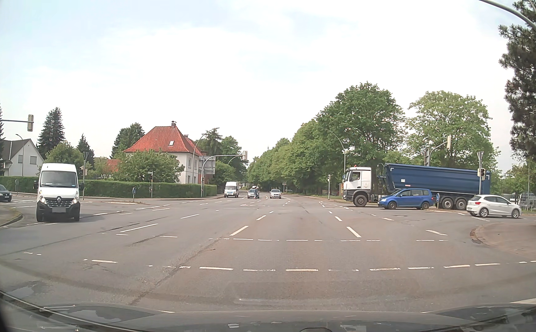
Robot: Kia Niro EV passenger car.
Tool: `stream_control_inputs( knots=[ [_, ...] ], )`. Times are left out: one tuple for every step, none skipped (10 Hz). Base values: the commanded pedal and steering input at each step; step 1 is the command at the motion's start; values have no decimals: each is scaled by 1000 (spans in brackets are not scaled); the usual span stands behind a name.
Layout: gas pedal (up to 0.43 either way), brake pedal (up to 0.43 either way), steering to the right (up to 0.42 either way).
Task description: Follow the waypoints while adhering to traffic rules and regulations
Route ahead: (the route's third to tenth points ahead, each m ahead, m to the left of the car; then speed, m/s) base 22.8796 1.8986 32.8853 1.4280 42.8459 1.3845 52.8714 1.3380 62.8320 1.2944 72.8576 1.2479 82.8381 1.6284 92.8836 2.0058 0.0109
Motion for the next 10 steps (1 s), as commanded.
stream_control_inputs(
  knots=[
    [0, 0, -2],
    [0, 0, -2],
    [0, 0, -1],
    [0, 0, -2],
    [0, 0, -2],
    [0, 0, -1],
    [0, 0, -2],
    [0, 0, -2],
    [0, 0, -1],
    [0, 0, 0]
  ],
)
